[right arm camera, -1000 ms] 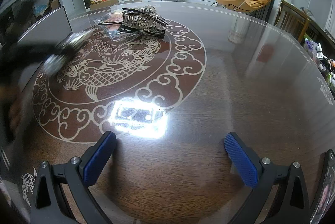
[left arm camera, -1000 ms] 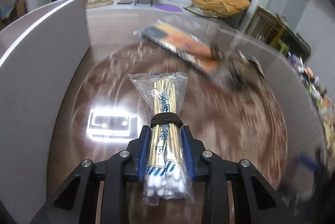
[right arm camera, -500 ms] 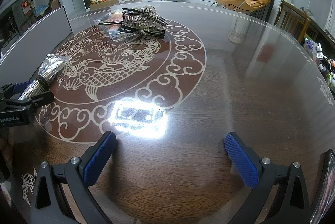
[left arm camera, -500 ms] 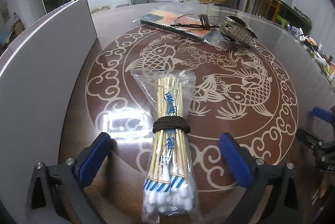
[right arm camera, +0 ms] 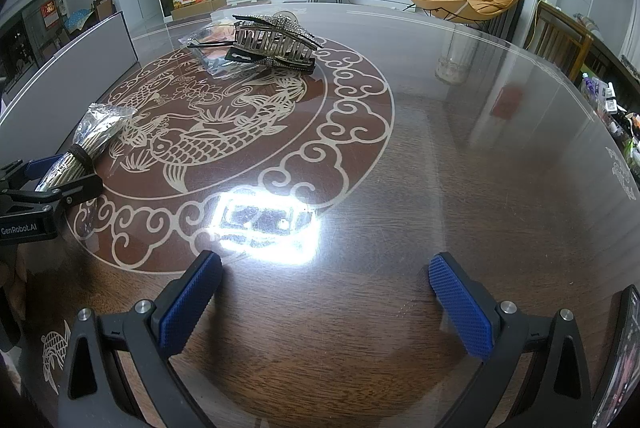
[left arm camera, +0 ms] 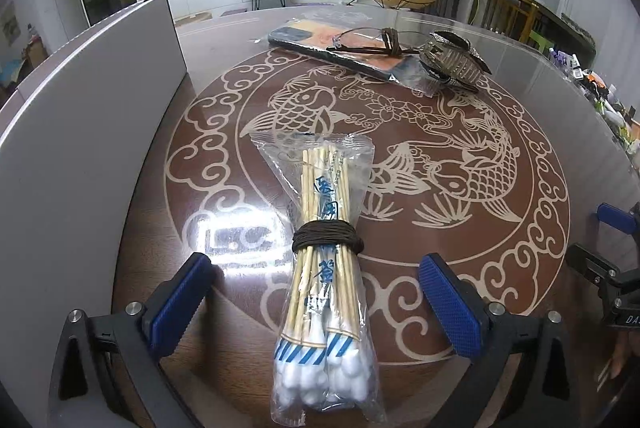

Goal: Organize objects
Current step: 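Grasp the cotton swab pack with the left gripper, then grasp the rhinestone hair clip with the right gripper and lift it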

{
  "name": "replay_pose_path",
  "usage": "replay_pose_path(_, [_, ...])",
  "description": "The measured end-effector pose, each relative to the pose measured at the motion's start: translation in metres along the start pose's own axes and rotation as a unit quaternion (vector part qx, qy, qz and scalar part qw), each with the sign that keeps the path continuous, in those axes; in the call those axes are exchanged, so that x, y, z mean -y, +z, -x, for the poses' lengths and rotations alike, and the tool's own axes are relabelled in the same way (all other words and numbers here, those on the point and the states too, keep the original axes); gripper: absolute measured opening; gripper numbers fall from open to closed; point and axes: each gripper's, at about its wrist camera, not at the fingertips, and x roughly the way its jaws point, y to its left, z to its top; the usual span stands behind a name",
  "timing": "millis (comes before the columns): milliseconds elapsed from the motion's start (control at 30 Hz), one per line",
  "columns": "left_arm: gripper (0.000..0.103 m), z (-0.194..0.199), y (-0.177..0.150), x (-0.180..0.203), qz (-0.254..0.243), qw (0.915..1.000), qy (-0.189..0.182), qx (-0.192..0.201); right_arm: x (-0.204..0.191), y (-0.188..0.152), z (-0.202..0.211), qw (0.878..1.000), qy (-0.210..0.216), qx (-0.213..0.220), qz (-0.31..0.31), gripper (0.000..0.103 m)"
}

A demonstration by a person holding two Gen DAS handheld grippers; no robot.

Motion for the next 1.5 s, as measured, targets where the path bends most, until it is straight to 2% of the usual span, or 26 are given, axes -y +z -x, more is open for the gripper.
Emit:
replay_pose_path(933, [0.103,-0.001,0.0,0.0,0.0,1.0,0.0,0.0,0.0,0.0,0.0,1.0,0.0,0.0,0.0,0.103])
replay_pose_path(1067, [0.103,-0.001,0.0,0.0,0.0,1.0,0.0,0.0,0.001,0.004,-0.001,1.0,0.01,-0.003,-0.001,0.103])
replay_pose_path(1167, [0.103,-0.001,0.0,0.0,0.0,1.0,0.0,0.0,0.003,0.033,-0.01,0.997,0.077,-0.012,-0.026,0.103])
replay_pose_path(1267, [0.103,0.0,0.0,0.0,0.0,1.0,-0.001,0.0,-0.002,0.083,-0.011,0.993,0.105,0.02,-0.045,0.103])
replay_pose_path(1333, [0.103,0.0,0.0,0.0,0.0,1.0,-0.001,0.0,-0.011,0.118,-0.013,0.992,0.109,0.045,-0.043,0.103])
replay_pose_path(1400, [0.103,0.0,0.0,0.0,0.0,1.0,-0.001,0.0,-0.021,0.153,-0.023,0.993,0.104,0.05,-0.038,0.103])
replay_pose_path(1500, [0.103,0.0,0.0,0.0,0.0,1.0,-0.001,0.0,-0.031,0.184,-0.06,0.996,0.086,0.006,-0.04,0.103])
